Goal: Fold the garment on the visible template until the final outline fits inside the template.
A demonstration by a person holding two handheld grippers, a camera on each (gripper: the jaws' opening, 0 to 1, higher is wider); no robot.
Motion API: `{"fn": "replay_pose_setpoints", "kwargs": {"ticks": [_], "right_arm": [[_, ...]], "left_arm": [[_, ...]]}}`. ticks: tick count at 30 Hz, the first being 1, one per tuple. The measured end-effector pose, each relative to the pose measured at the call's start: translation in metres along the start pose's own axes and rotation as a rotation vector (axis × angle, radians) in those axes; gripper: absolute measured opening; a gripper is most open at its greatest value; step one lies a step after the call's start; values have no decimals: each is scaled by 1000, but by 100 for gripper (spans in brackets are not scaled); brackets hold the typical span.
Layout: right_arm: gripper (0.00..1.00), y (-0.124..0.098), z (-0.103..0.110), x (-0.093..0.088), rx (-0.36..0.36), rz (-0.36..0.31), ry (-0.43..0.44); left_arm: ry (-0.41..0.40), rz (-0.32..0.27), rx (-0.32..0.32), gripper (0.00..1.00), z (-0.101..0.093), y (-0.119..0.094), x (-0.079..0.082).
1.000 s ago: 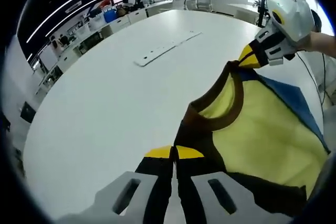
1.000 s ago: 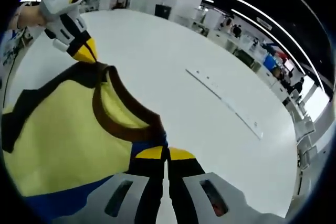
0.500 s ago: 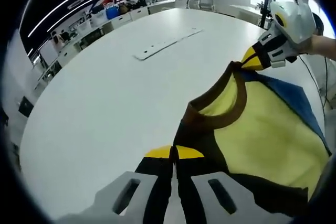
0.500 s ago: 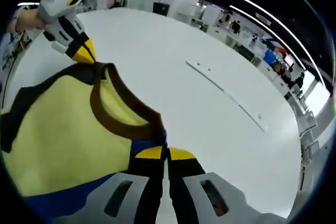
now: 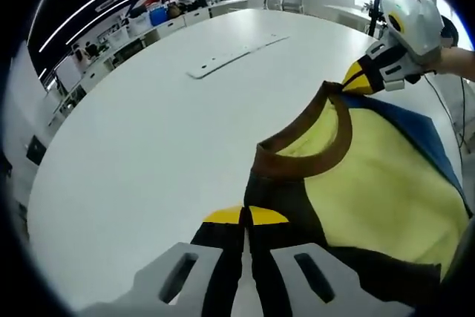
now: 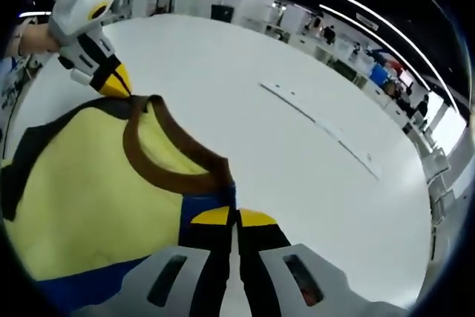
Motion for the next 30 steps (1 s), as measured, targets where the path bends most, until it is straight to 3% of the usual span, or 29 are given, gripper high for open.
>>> {"fn": "replay_pose_setpoints", "kwargs": {"ticks": [14,30], "right_arm": [[8,-7,-4,0,-4,-3,60],[22,-33,2,17,-1,-33,39]], "left_arm": [[-15,-18,30,6,5,-10,8],[-42,-47,19,18,2,-42,23]]}}
Point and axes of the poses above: the point that each gripper's makers call its tool centre point, and the gripper's own axes: y roughly forward along the fingers, z roughly to its left, x roughly out of its top, the point moved 6 cm from there along -y, roughly backward along the fingers, and after that the axes turned 10 degrees about -z, right-handed, at the moved point
